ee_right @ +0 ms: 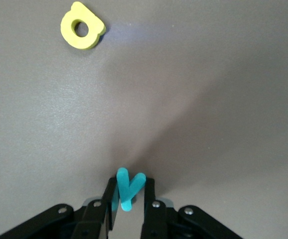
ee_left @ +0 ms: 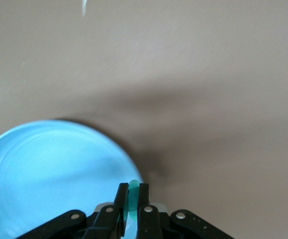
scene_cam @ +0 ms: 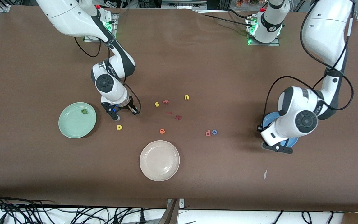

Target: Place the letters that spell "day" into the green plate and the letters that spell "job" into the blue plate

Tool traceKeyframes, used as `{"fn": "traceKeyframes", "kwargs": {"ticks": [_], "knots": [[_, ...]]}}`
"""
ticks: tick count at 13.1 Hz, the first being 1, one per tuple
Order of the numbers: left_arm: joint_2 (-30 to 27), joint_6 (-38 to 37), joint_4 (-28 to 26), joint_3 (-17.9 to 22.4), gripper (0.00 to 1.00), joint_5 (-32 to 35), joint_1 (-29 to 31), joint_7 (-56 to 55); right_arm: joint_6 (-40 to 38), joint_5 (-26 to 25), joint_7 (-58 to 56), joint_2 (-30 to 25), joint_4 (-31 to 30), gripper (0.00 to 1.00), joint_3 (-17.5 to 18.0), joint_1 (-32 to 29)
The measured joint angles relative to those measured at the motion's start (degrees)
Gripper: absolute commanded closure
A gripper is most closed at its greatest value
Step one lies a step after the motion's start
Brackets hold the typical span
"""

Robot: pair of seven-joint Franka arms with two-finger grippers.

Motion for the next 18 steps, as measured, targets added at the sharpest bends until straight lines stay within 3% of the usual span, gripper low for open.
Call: {"fn": "traceKeyframes", "kwargs": {"ticks": [1, 2, 3, 4, 6, 9, 12, 14, 15, 16, 17, 18], "knots": [[-0.74, 0.38, -1.73, 0.01, 0.92, 0.52, 1.15, 1.93, -0.84, -0.4, -0.18, 0.03, 0.59, 1.0, 0.0, 0.0], [-1.12, 1.86, -3.32, 0.02, 0.79, 2.08, 2.08, 3.67, -2.87, -1.02, -0.68, 0.0, 1.72, 1.0, 0.0, 0.0], [-1.19, 4.07, -4.79, 0.01, 0.5, 3.32, 2.83, 4.9, -5.96, -1.33, -2.01, -0.14, 3.35, 1.0, -0.01, -0.01], [-1.19, 5.72, -5.94, 0.02, 0.33, 3.8, 3.32, 5.69, -9.41, -1.41, -4.06, -0.5, 5.04, 1.0, -0.12, -0.05], [-1.19, 6.7, -6.72, -0.11, 0.25, 3.87, 3.47, 6.32, -15.59, -1.6, -11.01, -2.11, 7.42, 1.0, -2.0, -0.13], [-1.24, 7.3, -6.7, -1.18, 0.26, 3.59, 3.29, 6.16, -19.91, -1.69, -28.49, -4.85, 7.83, 1.0, -8.71, -0.48], [-1.23, 7.72, -6.09, -3.09, 0.29, -1.8, 0.65, 3.59, -20.23, -1.69, -42.82, -5.18, 7.81, 1.0, -14.92, -1.13], [-1.13, 9.77, -5.97, -3.37, 0.29, -3.45, -3.77, -2.81, -19.95, -1.69, -50.94, -4.71, 7.76, 1.0, -16.53, -3.28], [-0.87, 10.87, -5.97, -3.68, 0.29, -3.46, -6.22, -7.45, -19.48, -1.68, -54.99, -4.22, 7.72, 0.48, -16.66, -5.05], [-0.37, 11.85, -5.93, -3.97, 0.29, -3.46, -8.53, -11.54, -18.69, -1.56, -57.62, -3.64, 7.71, 0.07, -16.7, -6.63], [0.56, 13.43, -5.55, -4.12, 0.29, -3.46, -10.91, -14.41, -17.93, -1.48, -58.24, -3.03, 7.71, 0.0, -16.7, -7.51], [1.96, 15.56, -4.83, -4.19, 0.29, -3.46, -13.16, -16.18, -17.45, -1.43, -57.96, -2.65, 7.74, 0.0, -16.64, -7.66]]}}
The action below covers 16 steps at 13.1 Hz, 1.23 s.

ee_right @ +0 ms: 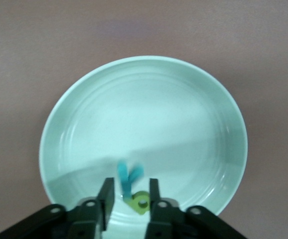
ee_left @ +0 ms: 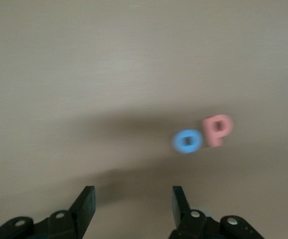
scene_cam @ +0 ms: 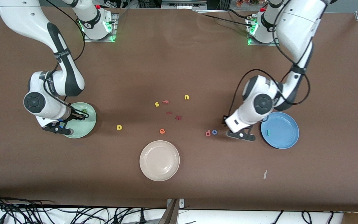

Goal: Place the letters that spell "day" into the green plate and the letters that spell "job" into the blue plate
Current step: 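Place the y on the green plate while the left gripper reaches the blue o, then grasp the yellow a with the right gripper while the left gripper grasps the o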

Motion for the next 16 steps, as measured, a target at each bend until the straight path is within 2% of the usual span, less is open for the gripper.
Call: {"fn": "traceKeyframes", "kwargs": {"ticks": [3, 6, 10, 14, 16], "knots": [[3.98, 4.25, 2.46, 0.09, 0.29, 0.88, -3.65, -0.86, -0.2, 0.06, 2.1, -1.04, 0.74, 0.0, 1.67, 1.38], [4.59, 4.41, 3.25, 0.47, 0.29, 7.87, -3.39, -0.25, -3.06, 0.09, 6.81, -2.71, 2.65, 0.0, 4.07, 2.23], [4.86, 4.41, 3.35, 0.54, 0.28, 10.51, -3.54, 0.46, -3.78, 0.11, 13.21, -2.8, 3.78, 0.0, 7.65, 3.08], [6.48, 4.86, 3.35, 0.38, 0.28, 12.69, -4.41, 0.58, -3.1, 0.11, 13.75, -0.03, 6.34, 0.0, 10.7, 4.69], [6.93, 5.41, 3.38, 0.39, 0.33, 12.73, -4.47, 0.58, -0.84, 0.11, 13.69, 2.35, 7.69, 0.0, 11.77, 5.59]]}}
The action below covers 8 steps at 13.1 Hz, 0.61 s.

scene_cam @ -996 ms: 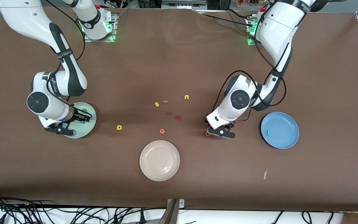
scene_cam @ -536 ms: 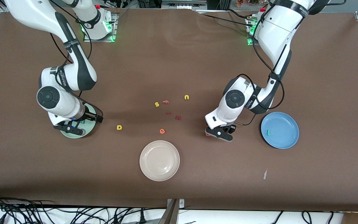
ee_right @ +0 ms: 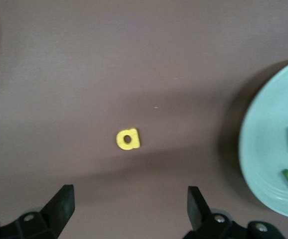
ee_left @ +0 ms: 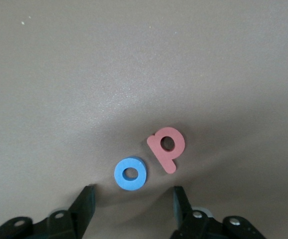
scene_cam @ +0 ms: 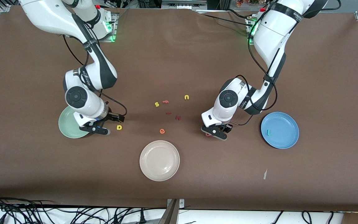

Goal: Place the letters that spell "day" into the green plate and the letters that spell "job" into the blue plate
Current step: 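Grasp the yellow a with the right gripper while the left gripper grasps the o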

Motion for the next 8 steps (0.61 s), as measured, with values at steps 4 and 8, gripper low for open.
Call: {"fn": "traceKeyframes", "kwargs": {"ticks": [4, 8], "knots": [[0.11, 0.02, 0.57, -0.03, 0.33, 0.0, -0.02, 0.11, 5.05, 0.0, -3.28, 3.6, 0.34, 0.01, 0.06, 0.19], [0.8, 0.7, 1.38, 0.01, 0.34, 0.0, -0.02, 0.22, 7.33, -0.01, -4.88, 6.03, 0.52, 0.01, -0.03, -0.34]]}}
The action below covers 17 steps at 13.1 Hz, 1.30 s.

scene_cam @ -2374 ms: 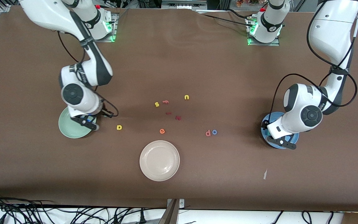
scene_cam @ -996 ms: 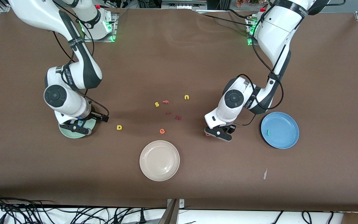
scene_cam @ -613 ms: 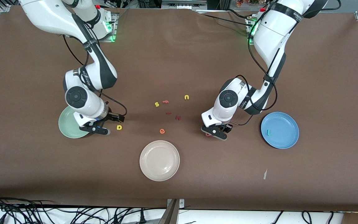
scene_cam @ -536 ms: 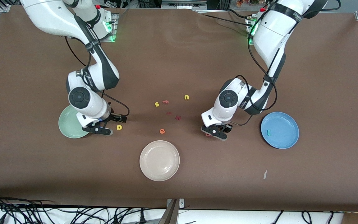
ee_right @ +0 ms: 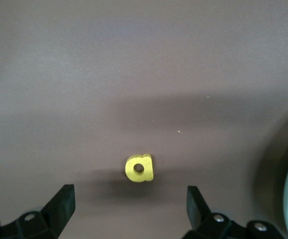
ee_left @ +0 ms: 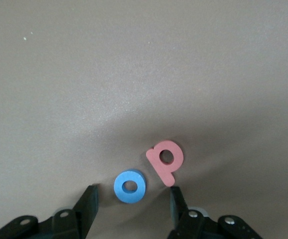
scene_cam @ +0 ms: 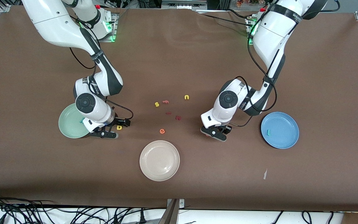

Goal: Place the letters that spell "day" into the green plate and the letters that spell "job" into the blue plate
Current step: 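Grasp the yellow a with the right gripper while the left gripper grasps the o, then place the a on the green plate while the left gripper places the o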

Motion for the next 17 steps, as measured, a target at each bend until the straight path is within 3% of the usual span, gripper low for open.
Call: {"fn": "traceKeyframes", "kwargs": {"ticks": [5, 7, 9, 11, 15, 17], "knots": [[0.31, 0.42, 0.38, -0.05, 0.44, 0.0, -0.01, 0.27, 1.53, 0.0, -1.66, 1.86, 0.56, 0.1, -0.26, -0.31], [0.43, 0.48, 0.59, -0.08, 0.59, 0.0, -0.04, 0.29, 2.51, 0.0, -1.87, 2.63, 0.61, 0.18, -0.26, -0.61], [0.47, 0.57, 0.7, -0.09, 0.84, 0.0, -0.09, 0.29, 2.73, 0.0, -1.91, 3.12, 0.78, 0.26, -0.26, -0.65], [0.45, 0.61, 0.97, -0.01, 0.96, 0.01, -0.09, 0.3, 2.73, 0.01, -1.91, 3.24, 0.9, 0.4, -0.26, -0.65], [0.5, 0.67, 1.3, 0.3, 0.99, 0.02, 0.03, 0.35, 2.7, 0.01, -1.84, 3.25, 1.18, 0.68, -0.26, -0.67], [0.31, 0.42, 1.57, 0.85, 0.99, 0.02, 0.8, 0.35, 2.71, 0.01, -1.79, 3.2, 1.43, 0.74, -0.21, -0.66]]}}
